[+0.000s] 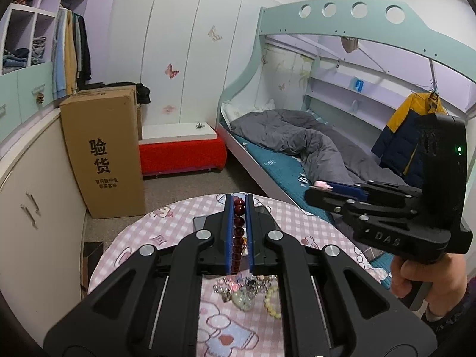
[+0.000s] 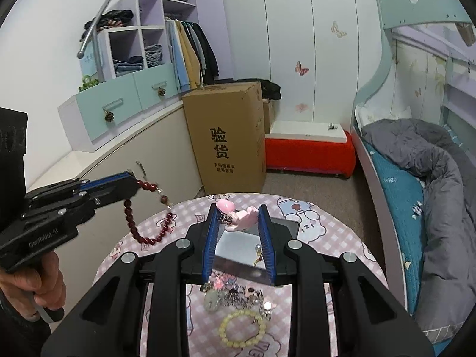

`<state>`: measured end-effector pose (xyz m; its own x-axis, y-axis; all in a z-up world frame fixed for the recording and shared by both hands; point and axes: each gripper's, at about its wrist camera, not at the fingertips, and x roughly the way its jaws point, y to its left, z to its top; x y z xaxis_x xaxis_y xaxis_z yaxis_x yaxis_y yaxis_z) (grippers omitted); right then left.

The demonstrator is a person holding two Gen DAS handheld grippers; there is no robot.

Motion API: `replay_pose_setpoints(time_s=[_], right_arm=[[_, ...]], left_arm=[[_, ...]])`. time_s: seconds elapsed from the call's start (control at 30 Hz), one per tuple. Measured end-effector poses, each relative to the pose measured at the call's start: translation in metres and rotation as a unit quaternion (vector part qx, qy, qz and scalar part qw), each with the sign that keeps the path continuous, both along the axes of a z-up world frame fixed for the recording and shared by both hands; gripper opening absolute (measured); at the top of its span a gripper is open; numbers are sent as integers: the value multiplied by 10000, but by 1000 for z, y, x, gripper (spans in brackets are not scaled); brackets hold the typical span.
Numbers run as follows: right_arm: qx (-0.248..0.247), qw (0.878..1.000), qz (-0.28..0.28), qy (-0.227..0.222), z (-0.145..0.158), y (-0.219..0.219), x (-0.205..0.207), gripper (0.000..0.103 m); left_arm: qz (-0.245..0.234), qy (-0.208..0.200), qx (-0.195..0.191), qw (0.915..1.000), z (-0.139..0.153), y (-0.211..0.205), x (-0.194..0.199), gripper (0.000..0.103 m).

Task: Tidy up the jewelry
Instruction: 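Carry the red bracelet and pink charm over the grey box and release both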

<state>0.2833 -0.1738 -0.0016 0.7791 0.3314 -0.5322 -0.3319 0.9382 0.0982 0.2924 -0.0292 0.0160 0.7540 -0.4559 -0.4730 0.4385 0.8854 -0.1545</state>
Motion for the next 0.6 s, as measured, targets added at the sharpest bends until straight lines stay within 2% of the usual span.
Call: replay_pose_setpoints(time_s=[0.37,0.47,0.5,0.53,0.57,0.6], right_arm=[[232,9975,-163,650,-32,-4,64,25],[434,9950,-245,863,-43,-9,76,31],[486,9943,-317,895,-46,-12,77,46],[517,9937,-434,897,-47,-14,77,78],[572,9932,-577,830,-48,-19,75,93],[625,9931,-637,755,-47,-22,73,96]], left_arm=[[-36,634,202,9978,-28,-30,65,8],[204,906,409,9948,-41,-34,83,8],[266,974,456,9938,-44,-34,86,8],[339,1108,471,9922,-49,-32,90,8],[381,1170,476,9913,-51,-30,92,8],[449,1220,517,9902,-53,-28,93,10]])
